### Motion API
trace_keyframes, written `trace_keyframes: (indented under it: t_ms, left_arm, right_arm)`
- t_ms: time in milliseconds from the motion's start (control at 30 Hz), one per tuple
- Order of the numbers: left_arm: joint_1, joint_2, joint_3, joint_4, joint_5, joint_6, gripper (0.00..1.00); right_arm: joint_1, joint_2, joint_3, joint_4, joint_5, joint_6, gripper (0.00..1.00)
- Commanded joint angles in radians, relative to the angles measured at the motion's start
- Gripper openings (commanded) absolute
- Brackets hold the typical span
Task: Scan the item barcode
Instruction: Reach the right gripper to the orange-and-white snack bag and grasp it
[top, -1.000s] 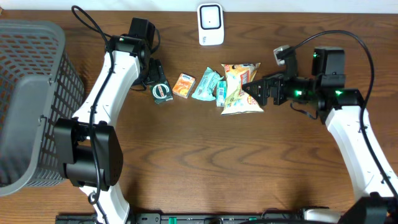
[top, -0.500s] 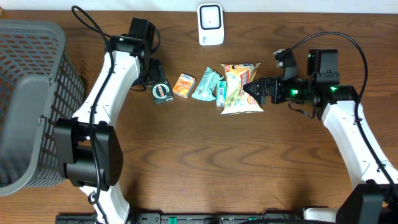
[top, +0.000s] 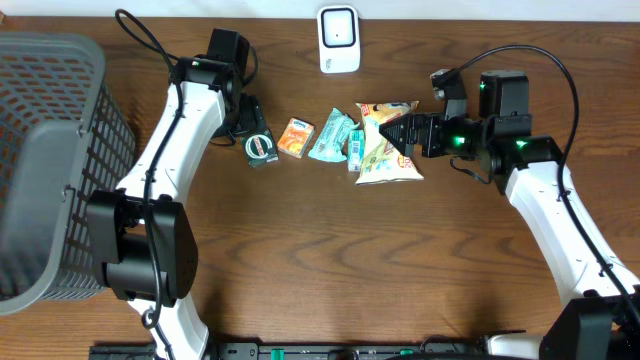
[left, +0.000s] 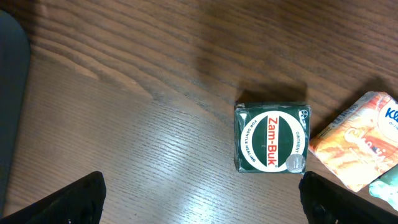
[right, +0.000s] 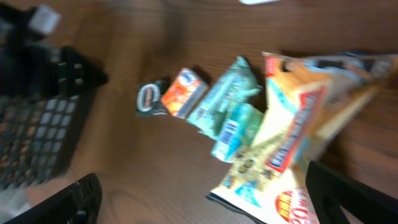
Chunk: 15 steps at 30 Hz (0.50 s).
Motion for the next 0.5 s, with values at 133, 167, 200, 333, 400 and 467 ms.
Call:
trace_keyframes:
  t_ms: [133,167,200,333,400,467]
  left_arm:
    - [0.0,-0.007,0.005,-0.002,-0.006,0.009,0.98]
    - [0.0,-0.007,0.005,-0.002,-0.006,0.009,0.98]
    - [0.0,-0.007,0.005,-0.002,-0.006,0.009,0.98]
    - [0.0,-0.007,0.005,-0.002,-0.006,0.009,0.97]
    - [0.0,-0.007,0.005,-0.002,-0.006,0.009,0.98]
    - [0.0,-0.007,0.005,-0.002,-0.006,0.009,0.98]
  right_arm:
    - [0.015,0.005,0.018,-0.042,0.189,0.029,0.99]
    - [0.015,0.005,0.018,-0.051,0.196,0.028,0.99]
    - [0.015,0.005,0.018,-0.069,0.211,0.028,0.99]
    - [0.015,0.008,0.018,-0.12,0.324,0.028,0.99]
    - [0.015,0.01,0.018,-0.135,0.346,0.028,0.98]
    - [0.017,0.016,0.018,-0.147,0.346,0.029,0.96]
